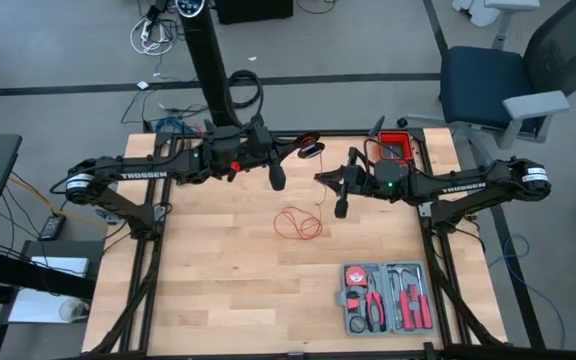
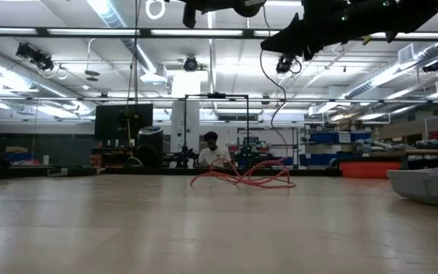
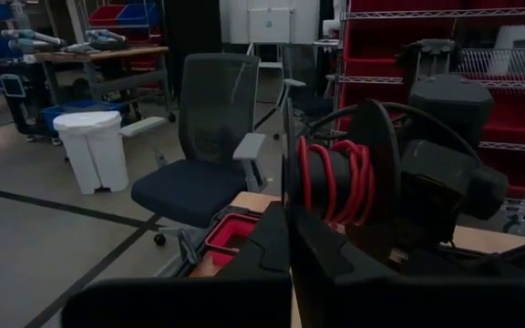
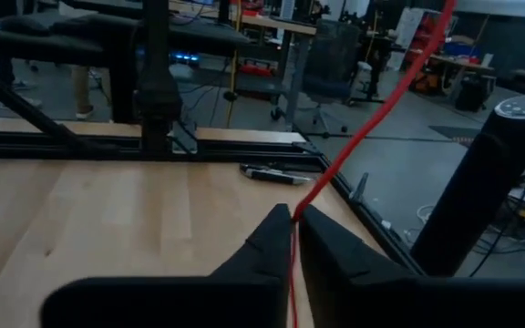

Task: Coil cords
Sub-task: Coil the wire

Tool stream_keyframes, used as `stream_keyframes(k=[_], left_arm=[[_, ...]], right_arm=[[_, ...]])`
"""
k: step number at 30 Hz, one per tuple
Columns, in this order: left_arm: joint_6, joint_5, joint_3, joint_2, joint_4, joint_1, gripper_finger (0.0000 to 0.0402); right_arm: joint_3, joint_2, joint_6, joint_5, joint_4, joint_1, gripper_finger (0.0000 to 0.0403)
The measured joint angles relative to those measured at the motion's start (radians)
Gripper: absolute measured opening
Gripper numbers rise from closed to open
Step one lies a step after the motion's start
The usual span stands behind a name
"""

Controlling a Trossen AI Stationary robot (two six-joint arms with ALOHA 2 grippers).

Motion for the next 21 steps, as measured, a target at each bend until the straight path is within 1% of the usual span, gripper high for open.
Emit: stream_keyframes(k=[3,7,12,16,21], left_arm=[[0.0,0.0,0.0,0.0,0.0,0.0,0.0],[0.0,0.0,0.0,0.0,0.0,0.0,0.0],[0.005,0.008,0.0,0.0,-0.002,0.0,0.0],[-0.026,0.015,0.0,0.025,0.031,0.0,0.0],[-0.08,-0.014,0.0,0.094,0.096,-0.006,0.0]], right_arm=[[0.0,0.0,-0.006,-0.018,0.003,0.003,0.0006],[0.0,0.0,-0.009,-0.016,0.01,0.005,0.0005],[0.006,0.002,0.003,0.018,0.034,0.005,0.0003],[0.081,0.038,0.018,0.022,-0.014,0.009,0.0002],[0.187,0.129,0.015,0.098,-0.055,0.029,0.0001]])
